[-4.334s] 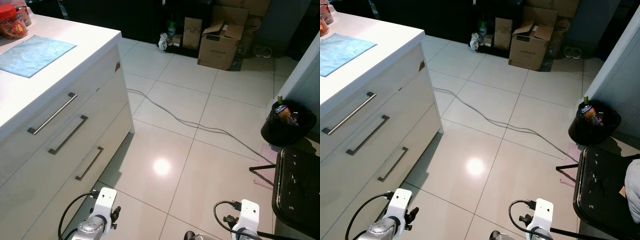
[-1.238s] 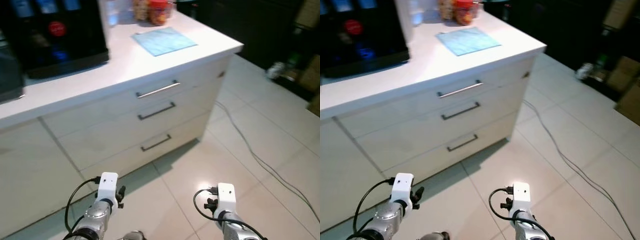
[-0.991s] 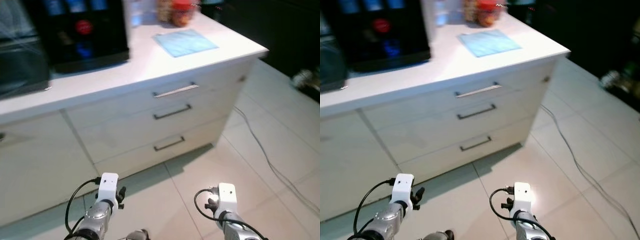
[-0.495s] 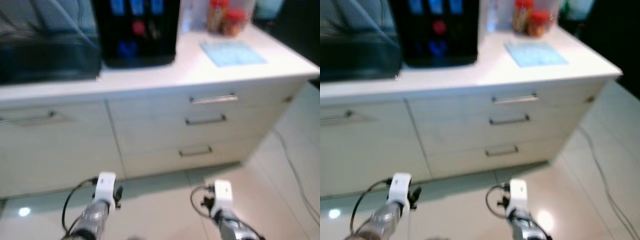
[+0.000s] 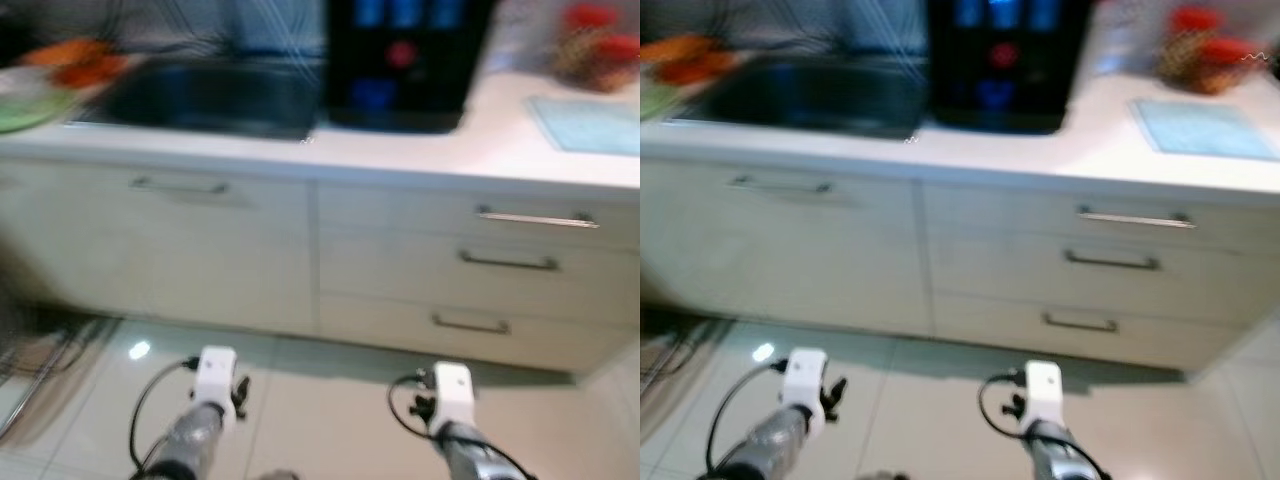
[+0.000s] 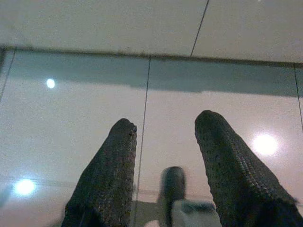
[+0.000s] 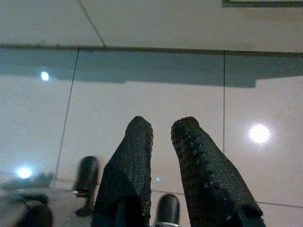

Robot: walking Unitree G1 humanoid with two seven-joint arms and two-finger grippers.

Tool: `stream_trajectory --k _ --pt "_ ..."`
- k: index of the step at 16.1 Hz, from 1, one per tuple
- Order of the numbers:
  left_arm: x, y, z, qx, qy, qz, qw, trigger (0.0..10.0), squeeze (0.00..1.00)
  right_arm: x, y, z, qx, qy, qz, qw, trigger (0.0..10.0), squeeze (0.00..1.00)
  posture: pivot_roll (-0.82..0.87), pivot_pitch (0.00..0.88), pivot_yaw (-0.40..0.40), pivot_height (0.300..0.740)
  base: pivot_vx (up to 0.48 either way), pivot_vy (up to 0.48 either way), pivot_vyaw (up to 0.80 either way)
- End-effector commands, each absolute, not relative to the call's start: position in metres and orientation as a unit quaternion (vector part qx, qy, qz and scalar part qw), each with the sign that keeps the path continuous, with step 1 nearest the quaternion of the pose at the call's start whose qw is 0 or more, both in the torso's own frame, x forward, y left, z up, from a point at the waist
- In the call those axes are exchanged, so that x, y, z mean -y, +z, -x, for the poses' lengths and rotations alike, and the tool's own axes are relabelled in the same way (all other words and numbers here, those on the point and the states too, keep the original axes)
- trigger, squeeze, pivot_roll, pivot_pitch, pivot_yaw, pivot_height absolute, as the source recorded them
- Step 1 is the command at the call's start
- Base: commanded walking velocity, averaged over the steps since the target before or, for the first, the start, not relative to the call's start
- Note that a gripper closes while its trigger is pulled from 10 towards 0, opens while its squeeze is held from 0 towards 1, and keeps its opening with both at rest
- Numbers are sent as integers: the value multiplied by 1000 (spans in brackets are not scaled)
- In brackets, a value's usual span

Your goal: Kitchen organization

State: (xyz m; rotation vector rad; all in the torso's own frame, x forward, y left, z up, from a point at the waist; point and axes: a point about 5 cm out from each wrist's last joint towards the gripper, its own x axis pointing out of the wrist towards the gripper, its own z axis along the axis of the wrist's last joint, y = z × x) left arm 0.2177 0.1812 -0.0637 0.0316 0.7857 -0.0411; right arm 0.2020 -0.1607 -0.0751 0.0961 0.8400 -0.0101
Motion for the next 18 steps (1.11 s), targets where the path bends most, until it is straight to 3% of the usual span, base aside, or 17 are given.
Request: stream_trajectory --k 1,7,10,12,13,18 --pt "-186 -60 -223 -377 -13 -25 926 10000 0 157 -74 -205 -404 -4 -51 913 10000 0 30 0 1 740 0 0 0" --pt "-197 -36 -252 -299 19 -42 953 10000 0 163 -67 -211 -363 -22 3 932 10000 0 32 0 2 740 0 0 0" --pt "-195 -9 -277 -210 27 -16 977 10000 0 162 -59 -216 -301 -28 0 953 10000 0 13 0 17 740 0 0 0" --pt "-186 10 -295 -152 16 -2 988 10000 0 161 -16 -271 -199 -2 -16 980 10000 0 11 0 20 740 0 0 0" --pt "-182 24 -304 -113 12 1 994 10000 0 154 29 -314 -112 16 -27 993 10000 0 12 0 22 740 0 0 0" --pt "-162 85 -331 56 -25 11 998 10000 0 123 111 -351 86 50 -61 993 10000 0 12 0 21 740 0 0 0"
